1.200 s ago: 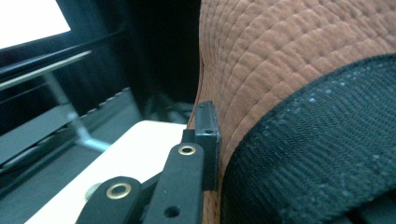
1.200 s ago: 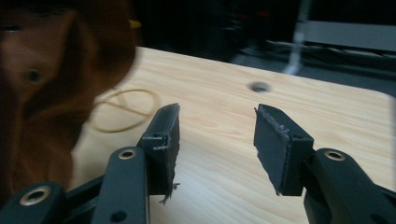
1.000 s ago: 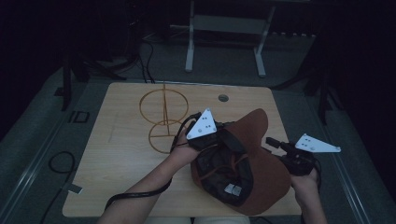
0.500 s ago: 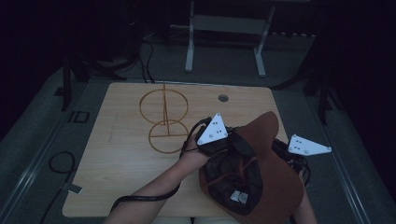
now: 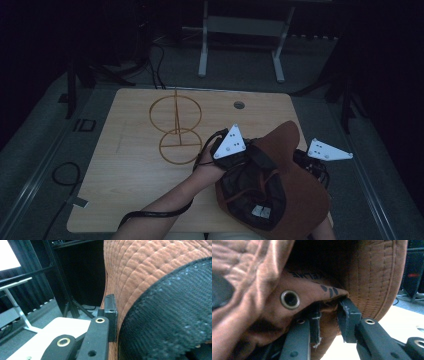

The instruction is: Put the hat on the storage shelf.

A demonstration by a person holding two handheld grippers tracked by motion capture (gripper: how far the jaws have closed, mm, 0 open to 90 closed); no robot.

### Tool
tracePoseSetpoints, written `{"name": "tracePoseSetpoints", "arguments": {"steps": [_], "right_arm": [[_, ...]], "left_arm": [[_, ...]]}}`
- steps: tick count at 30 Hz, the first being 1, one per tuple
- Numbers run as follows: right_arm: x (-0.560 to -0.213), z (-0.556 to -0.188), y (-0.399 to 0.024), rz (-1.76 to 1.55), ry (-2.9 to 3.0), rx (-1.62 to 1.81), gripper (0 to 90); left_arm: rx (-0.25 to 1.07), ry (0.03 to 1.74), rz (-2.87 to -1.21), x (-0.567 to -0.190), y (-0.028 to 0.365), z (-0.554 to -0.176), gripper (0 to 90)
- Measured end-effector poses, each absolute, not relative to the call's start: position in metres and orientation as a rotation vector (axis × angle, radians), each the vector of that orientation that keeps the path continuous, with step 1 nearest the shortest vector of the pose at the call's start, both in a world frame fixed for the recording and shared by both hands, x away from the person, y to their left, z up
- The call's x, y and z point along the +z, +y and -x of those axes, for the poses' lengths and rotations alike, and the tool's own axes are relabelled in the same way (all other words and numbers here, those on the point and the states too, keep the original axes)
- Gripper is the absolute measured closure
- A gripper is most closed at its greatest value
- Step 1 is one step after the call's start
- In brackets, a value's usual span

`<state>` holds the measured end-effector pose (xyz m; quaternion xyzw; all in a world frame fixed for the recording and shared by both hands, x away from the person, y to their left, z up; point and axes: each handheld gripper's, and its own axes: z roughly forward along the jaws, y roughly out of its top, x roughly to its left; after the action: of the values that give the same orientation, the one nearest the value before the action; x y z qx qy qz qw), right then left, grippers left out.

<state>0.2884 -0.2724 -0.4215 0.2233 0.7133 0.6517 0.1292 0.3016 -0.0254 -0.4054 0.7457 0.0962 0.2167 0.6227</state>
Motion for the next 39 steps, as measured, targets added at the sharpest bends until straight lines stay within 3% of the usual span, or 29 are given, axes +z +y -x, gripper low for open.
{"name": "tracePoseSetpoints", "arguments": {"steps": [4,10,17,23,28,36,39], "right_arm": [[-0.42,-0.286,-0.271,-0.677,2.061,1.851,85.7],[-0.419,-0.285,-0.271,-0.683,2.055,1.857,88.8],[-0.414,-0.285,-0.278,-0.7,2.019,1.891,89.1],[-0.406,-0.283,-0.287,-0.704,1.965,1.922,89.2],[-0.394,-0.283,-0.291,-0.695,1.92,1.924,89.3],[-0.379,-0.289,-0.299,-0.723,1.851,1.942,89.3],[-0.374,-0.291,-0.299,-0.73,1.826,1.963,89.3]], "left_arm": [[0.473,0.228,-1.709,-0.406,-0.022,-0.304,86.7],[0.451,0.222,-1.704,-0.403,-0.019,-0.305,85.9],[0.463,0.235,-1.709,-0.397,-0.011,-0.305,67.0],[0.488,0.282,-1.723,-0.396,-0.003,-0.307,55.8],[0.564,0.344,-1.747,-0.395,0.007,-0.308,43.7],[0.543,0.442,-1.734,-0.405,0.036,-0.304,34.9],[0.53,0.447,-1.728,-0.409,0.048,-0.297,26.7]]}}
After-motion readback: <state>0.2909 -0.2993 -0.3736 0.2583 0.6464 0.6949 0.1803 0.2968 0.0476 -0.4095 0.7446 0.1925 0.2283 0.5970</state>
